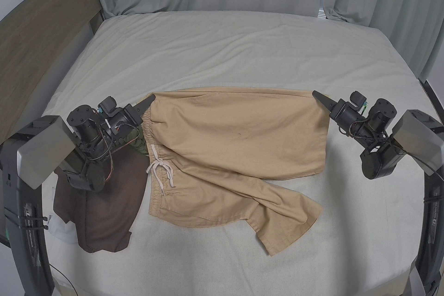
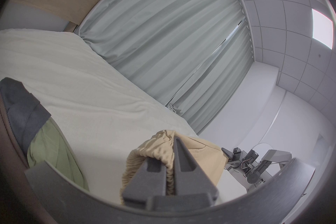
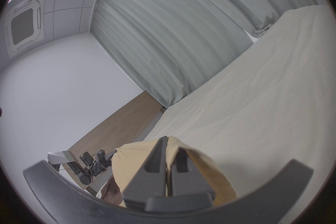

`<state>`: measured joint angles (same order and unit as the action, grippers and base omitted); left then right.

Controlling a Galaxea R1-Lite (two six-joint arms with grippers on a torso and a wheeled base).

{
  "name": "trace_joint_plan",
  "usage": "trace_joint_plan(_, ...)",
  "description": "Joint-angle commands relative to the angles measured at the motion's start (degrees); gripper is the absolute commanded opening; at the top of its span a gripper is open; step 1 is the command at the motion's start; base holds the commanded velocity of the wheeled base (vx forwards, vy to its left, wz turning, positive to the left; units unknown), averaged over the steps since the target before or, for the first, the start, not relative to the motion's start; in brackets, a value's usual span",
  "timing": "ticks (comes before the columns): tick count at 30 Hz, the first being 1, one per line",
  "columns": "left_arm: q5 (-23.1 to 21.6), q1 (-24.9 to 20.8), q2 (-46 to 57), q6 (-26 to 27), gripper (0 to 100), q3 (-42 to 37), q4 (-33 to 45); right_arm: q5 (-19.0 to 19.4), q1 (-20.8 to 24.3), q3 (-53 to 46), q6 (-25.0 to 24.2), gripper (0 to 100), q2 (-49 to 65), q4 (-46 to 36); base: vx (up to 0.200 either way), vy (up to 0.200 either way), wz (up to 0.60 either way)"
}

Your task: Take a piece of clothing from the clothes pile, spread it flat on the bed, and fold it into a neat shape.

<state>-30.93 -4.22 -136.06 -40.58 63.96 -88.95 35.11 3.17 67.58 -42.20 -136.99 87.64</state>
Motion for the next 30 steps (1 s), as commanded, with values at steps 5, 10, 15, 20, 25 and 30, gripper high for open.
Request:
trace_joint_plan(5, -0.01, 0.0, -2.54, -0.81, 0, 2.04, -0.08, -0.04, 0.08, 5.01, -0.07, 0, -4.17, -1.15, 0.0, 0.0, 0.0)
trace_joint_plan(10, -0.01, 0.26, -3.34, -1.43, 0, 3.27, -0.08, -0.04, 0.17, 6.33, -0.07, 0, -4.96, -1.33, 0.0, 0.0, 0.0)
trace_joint_plan(15, 0.08, 0.26, -4.3, -2.04, 100, 4.77, -0.08, -0.04, 0.26, 8.44, 0.02, 0, -6.8, -1.59, 0.0, 0.0, 0.0)
trace_joint_plan(20, -0.01, -0.26, -4.57, -2.57, 100, 4.77, -0.08, -0.3, -0.01, 10.29, 0.98, 100, -7.15, -1.77, 0.0, 0.0, 0.0)
trace_joint_plan(25, -0.01, -1.23, -4.39, -5.12, 100, 4.06, -0.08, -0.3, -0.62, 8.79, 2.57, 100, -6.89, -1.59, 0.0, 0.0, 0.0)
trace_joint_plan(30, -0.1, -1.41, -3.51, -5.12, 100, 2.04, -0.08, -0.3, -0.09, 0.27, 5.64, 100, -2.58, -0.27, 0.0, 0.0, 0.0)
